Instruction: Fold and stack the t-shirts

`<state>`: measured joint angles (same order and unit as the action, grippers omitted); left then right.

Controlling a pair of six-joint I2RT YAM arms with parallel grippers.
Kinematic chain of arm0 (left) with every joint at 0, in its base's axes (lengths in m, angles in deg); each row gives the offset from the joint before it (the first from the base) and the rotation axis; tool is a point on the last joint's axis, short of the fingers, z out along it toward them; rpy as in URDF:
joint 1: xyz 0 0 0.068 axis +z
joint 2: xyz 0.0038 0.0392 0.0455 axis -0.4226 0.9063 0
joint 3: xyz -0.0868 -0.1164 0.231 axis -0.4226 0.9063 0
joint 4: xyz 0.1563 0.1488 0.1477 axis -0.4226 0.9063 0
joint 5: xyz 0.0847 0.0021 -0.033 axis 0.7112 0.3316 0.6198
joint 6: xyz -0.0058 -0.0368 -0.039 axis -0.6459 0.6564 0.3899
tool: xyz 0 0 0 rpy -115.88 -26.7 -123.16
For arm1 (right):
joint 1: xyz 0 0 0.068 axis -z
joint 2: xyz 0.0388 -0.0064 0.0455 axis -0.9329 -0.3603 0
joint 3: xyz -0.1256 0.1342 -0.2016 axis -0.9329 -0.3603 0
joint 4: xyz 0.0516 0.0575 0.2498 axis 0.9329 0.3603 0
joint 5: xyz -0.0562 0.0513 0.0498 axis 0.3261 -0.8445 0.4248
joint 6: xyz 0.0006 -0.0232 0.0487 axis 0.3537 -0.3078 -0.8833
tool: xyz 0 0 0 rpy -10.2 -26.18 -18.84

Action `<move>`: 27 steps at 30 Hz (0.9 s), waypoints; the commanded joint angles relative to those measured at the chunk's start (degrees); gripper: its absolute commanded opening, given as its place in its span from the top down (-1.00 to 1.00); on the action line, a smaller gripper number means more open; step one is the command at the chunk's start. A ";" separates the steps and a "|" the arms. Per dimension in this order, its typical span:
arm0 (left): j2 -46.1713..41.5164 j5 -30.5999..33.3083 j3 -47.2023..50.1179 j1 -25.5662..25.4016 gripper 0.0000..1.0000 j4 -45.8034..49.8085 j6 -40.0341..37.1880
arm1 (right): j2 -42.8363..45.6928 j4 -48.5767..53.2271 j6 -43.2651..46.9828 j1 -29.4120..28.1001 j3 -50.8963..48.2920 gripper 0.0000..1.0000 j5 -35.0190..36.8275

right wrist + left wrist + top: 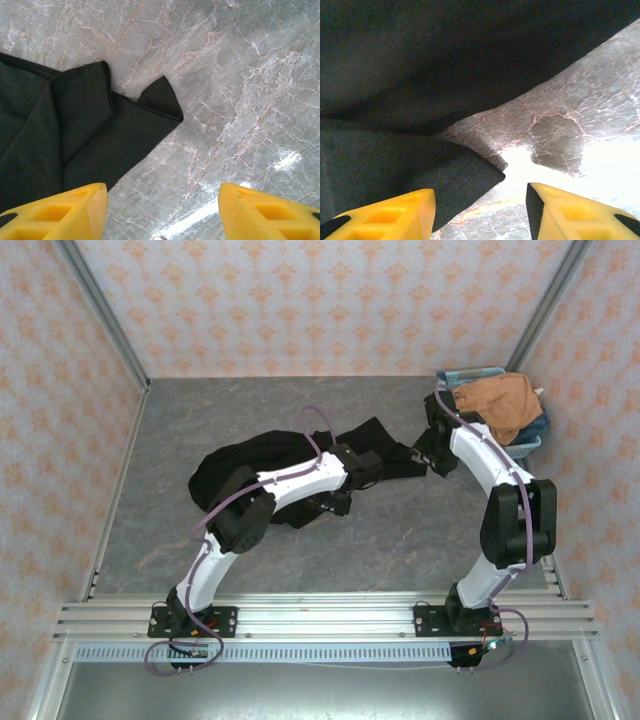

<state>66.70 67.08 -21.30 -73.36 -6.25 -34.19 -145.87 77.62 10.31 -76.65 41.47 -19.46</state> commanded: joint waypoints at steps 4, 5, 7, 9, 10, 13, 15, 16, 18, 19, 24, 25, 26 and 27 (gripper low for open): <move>2.42 3.70 2.02 2.07 0.18 -1.22 0.66 | 1.93 0.05 -0.59 -0.06 -1.54 -0.19 -0.05; 2.26 4.20 2.64 2.61 0.37 -1.87 0.50 | 1.94 -0.09 -0.57 -0.13 -1.63 -0.19 -0.02; 1.54 5.31 3.63 3.67 0.78 -2.23 0.30 | 1.85 -0.33 -0.50 -0.11 -1.72 -0.17 0.06; -1.41 7.41 5.46 4.66 1.00 -2.37 0.87 | 1.35 -0.37 -0.16 -0.14 -1.29 -0.16 0.38; -3.45 8.26 6.71 5.05 1.00 -2.61 1.31 | 1.05 -0.42 -0.12 -0.12 -0.84 -0.16 0.43; -13.42 10.50 11.45 6.22 1.00 -3.10 3.60 | -0.92 -1.03 -0.15 -0.14 1.18 -0.11 -0.23; -21.42 10.84 15.00 7.22 1.00 -3.16 5.13 | -3.24 -1.67 -0.99 -0.18 3.18 -0.06 -1.60; -24.67 10.51 16.62 7.75 1.00 -3.47 5.59 | -4.47 -2.04 -1.53 -0.30 4.11 -0.04 -2.21; -31.88 9.21 20.53 9.40 1.00 -4.24 6.62 | -7.19 -3.33 -4.00 -0.49 6.00 -0.02 -3.90; -34.55 8.79 22.20 10.19 1.00 -4.32 7.23 | -8.33 -4.04 -5.31 -0.40 6.77 0.00 -4.82; -48.55 5.96 31.02 16.63 1.00 -4.49 10.29 | -14.78 -5.24 -16.12 -0.83 11.56 0.03 -6.83; -50.75 5.64 32.57 17.84 1.00 -4.71 10.77 | -15.65 -5.82 -18.21 -0.99 12.02 0.04 -7.18; -52.69 5.24 34.21 19.06 1.00 -4.73 11.22 | -16.49 -6.26 -20.69 -1.13 12.58 0.04 -7.09; -54.82 4.90 35.64 20.23 1.00 -4.55 11.65 | -17.32 -6.92 -22.91 -1.32 12.92 0.03 -7.12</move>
<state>14.79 72.54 10.37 -55.22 -11.82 -25.84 -161.28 72.15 -3.18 -77.44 52.27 -25.67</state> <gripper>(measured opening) 0.043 0.482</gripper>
